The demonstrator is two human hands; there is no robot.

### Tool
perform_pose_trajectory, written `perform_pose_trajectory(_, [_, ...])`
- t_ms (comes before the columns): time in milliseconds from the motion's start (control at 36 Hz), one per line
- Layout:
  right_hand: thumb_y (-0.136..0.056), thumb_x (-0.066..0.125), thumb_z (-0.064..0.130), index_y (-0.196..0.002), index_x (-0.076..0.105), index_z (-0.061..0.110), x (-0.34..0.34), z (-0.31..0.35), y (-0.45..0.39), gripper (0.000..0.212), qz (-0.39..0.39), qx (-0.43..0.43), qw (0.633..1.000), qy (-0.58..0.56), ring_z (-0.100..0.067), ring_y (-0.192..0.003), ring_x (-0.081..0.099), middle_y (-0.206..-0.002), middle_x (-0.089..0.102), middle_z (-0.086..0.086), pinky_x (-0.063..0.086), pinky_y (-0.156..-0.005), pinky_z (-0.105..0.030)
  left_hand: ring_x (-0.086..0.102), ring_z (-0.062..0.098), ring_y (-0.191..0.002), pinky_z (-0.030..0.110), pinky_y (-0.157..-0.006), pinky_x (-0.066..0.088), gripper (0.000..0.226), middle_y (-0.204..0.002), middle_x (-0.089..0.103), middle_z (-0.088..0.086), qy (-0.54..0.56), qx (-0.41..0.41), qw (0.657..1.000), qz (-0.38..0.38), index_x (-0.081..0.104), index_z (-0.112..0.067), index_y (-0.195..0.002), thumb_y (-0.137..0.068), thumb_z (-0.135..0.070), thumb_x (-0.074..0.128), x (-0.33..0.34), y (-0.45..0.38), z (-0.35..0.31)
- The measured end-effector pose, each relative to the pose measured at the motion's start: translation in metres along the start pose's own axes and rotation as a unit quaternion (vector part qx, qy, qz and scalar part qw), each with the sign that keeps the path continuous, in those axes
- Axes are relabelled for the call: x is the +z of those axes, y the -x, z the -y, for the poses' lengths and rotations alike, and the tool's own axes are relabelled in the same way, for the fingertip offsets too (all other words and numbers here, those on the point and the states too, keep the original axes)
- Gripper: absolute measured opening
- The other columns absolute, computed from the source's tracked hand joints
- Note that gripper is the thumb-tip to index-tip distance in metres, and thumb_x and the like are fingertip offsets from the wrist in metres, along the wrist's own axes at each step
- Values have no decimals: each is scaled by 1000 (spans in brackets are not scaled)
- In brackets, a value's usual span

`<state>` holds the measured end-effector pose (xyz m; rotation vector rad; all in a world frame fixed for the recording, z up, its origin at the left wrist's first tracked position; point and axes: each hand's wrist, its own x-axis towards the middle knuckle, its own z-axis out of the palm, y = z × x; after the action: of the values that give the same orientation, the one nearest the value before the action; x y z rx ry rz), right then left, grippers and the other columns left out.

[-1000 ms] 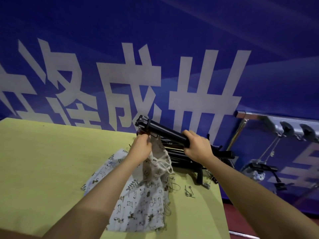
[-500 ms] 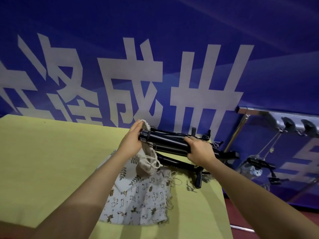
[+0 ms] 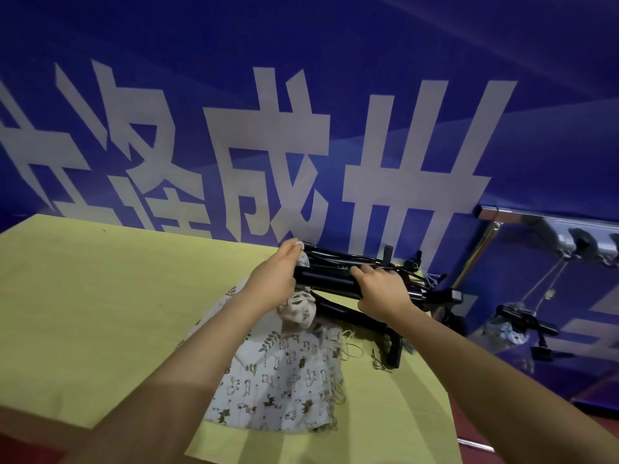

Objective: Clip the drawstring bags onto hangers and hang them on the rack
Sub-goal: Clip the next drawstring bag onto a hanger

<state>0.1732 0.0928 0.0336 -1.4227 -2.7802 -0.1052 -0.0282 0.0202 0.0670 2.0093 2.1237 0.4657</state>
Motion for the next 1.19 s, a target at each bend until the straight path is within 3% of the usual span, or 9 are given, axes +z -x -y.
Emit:
perform_pose_trajectory(83, [-82, 57, 14, -133, 39, 15, -1, 2, 0, 54, 6, -25, 999, 20, -30, -108, 55, -124, 53, -8, 44, -85, -38, 25, 20, -141, 36, -108, 37, 75, -158, 2, -7, -25, 9, 999, 36, 9, -14, -151, -86, 7, 40, 11, -2, -6])
perform_pose_trajectory(194, [-82, 56, 10, -124, 41, 9, 0, 7, 2, 45, 6, -54, 997, 58, -31, -105, 56, -119, 53, -11, 43, -87, -40, 27, 25, -140, 37, -108, 37, 76, -159, -3, -4, -22, 19, 996, 89, 7, -14, -151, -86, 5, 43, 29, -6, -15])
perform_pose_trajectory(389, [-83, 57, 8, -120, 45, 4, 0, 5, 1, 39, -18, -95, 991, 89, -32, -107, 55, -117, 54, -14, 41, -89, -39, 47, 27, -117, 35, -94, 39, 40, -131, 43, 12, -193, 79, 978, 32, 43, -5, -127, -92, -21, 51, 46, -11, -41])
perform_pose_trajectory(556, [-40, 84, 19, -79, 63, 13, 10, -3, 0, 45, -104, -132, 982, 84, -19, -55, 58, -68, 60, -1, 44, -53, -27, 47, 28, -114, 36, -94, 37, 49, -124, 51, 11, -293, 96, 951, 32, 44, -9, -123, -89, -43, 54, 55, -22, -47])
perform_pose_trajectory(667, [-51, 82, 22, -94, 65, 12, 23, -16, -1, 47, -167, -98, 978, 76, -23, -74, 62, -85, 64, -3, 51, -71, -35, 47, 27, -112, 35, -91, 38, 45, -120, 53, 7, -272, 70, 959, 45, 45, -12, -120, -87, -42, 56, 61, -26, -50])
perform_pose_trajectory(778, [-49, 84, 32, -111, 60, 10, 34, -28, 3, 70, -207, -42, 977, 39, -24, -90, 62, -103, 64, -5, 45, -88, -34, 46, 25, -111, 34, -91, 38, 42, -117, 54, 4, -228, 49, 972, 35, 48, -13, -117, -87, -40, 57, 68, -29, -52])
perform_pose_trajectory(861, [-50, 84, 31, -112, 50, 11, 44, -34, 7, 73, -251, -43, 967, 14, -22, -89, 53, -101, 63, -6, 31, -83, -32, 46, 25, -109, 33, -90, 38, 42, -116, 55, 3, -215, 53, 975, 30, 48, -14, -118, -87, -40, 57, 69, -32, -54])
perform_pose_trajectory(1028, [-67, 79, 20, -112, 50, 12, 53, -44, 14, 55, -302, 22, 952, -52, -20, -96, 40, -106, 61, -9, 28, -84, -31, 47, 24, -107, 33, -86, 38, 40, -115, 57, 1, -186, 18, 982, 28, 51, -14, -115, -87, -42, 57, 68, -36, -47])
perform_pose_trajectory(1194, [-74, 73, 14, -114, 51, 11, 56, -53, 26, 46, -290, 108, 942, -129, -22, -95, 49, -107, 56, -9, 40, -84, -35, 47, 24, -106, 32, -82, 36, 40, -113, 57, 0, -169, 24, 985, 25, 52, -14, -114, -86, -44, 57, 73, -35, -52])
